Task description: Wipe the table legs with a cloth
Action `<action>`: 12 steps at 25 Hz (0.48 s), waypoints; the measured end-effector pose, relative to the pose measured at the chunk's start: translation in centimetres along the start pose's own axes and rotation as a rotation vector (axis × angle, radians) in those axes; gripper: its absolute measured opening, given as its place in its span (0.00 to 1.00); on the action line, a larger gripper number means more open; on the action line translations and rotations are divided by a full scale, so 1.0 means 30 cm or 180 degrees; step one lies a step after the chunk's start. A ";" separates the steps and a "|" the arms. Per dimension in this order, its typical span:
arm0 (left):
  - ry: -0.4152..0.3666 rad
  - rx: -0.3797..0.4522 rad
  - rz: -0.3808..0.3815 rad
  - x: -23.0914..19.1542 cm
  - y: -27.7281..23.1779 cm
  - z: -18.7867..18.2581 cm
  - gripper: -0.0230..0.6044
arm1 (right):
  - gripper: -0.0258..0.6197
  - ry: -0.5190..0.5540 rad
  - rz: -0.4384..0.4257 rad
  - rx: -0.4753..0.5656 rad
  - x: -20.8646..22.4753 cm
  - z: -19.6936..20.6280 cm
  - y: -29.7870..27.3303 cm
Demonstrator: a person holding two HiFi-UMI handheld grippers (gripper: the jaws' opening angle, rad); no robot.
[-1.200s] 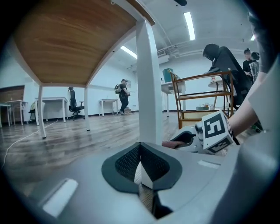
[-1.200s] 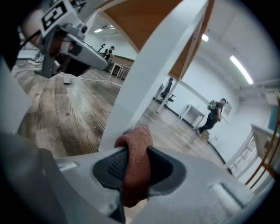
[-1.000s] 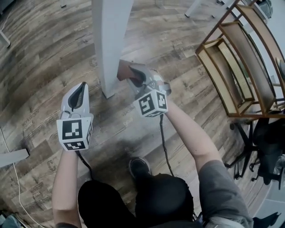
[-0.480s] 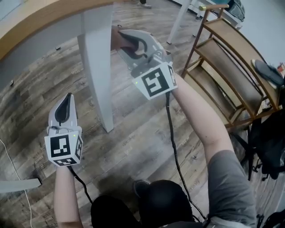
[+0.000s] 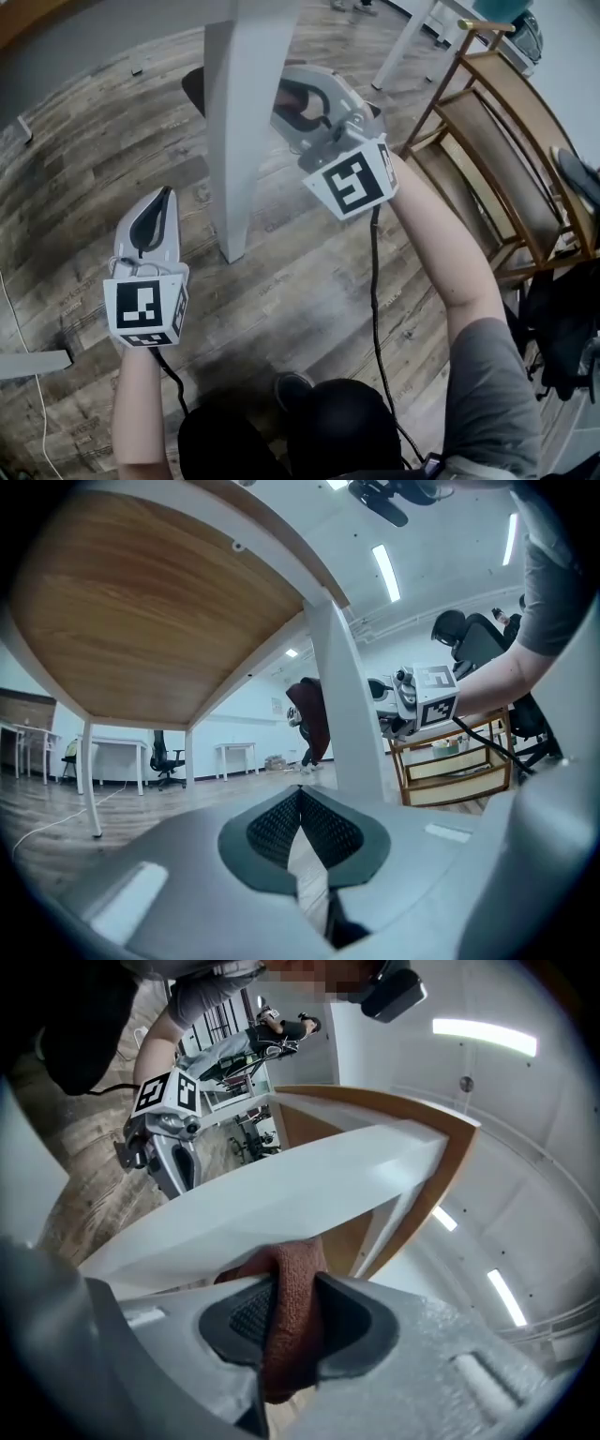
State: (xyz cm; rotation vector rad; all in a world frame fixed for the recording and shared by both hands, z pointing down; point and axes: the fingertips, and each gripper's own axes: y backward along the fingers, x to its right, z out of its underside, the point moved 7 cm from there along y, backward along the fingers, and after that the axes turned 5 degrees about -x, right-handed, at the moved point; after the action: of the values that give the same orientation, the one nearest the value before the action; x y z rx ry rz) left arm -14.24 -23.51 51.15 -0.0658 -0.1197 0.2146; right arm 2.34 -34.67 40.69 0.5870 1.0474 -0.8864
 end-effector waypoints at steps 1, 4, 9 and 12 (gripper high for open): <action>-0.0005 -0.0056 0.0002 0.003 0.004 0.032 0.07 | 0.18 -0.0021 -0.0075 -0.0031 -0.047 0.021 0.003; -0.0021 -0.0263 -0.0006 -0.002 0.016 0.142 0.07 | 0.17 -0.0124 -0.0316 -0.0149 -0.194 0.079 0.015; 0.0149 -0.0516 -0.0059 -0.013 0.027 0.303 0.07 | 0.17 -0.0302 -0.0579 -0.0311 -0.387 0.164 0.011; 0.0148 -0.0634 -0.0056 -0.005 0.035 0.382 0.07 | 0.17 -0.0347 -0.0680 -0.0372 -0.477 0.201 0.003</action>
State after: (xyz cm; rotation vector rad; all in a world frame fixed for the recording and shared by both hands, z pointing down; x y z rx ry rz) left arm -16.06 -21.93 62.42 -0.2675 -0.0951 0.1830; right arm 2.19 -34.47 56.21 0.3291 1.0676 -1.0245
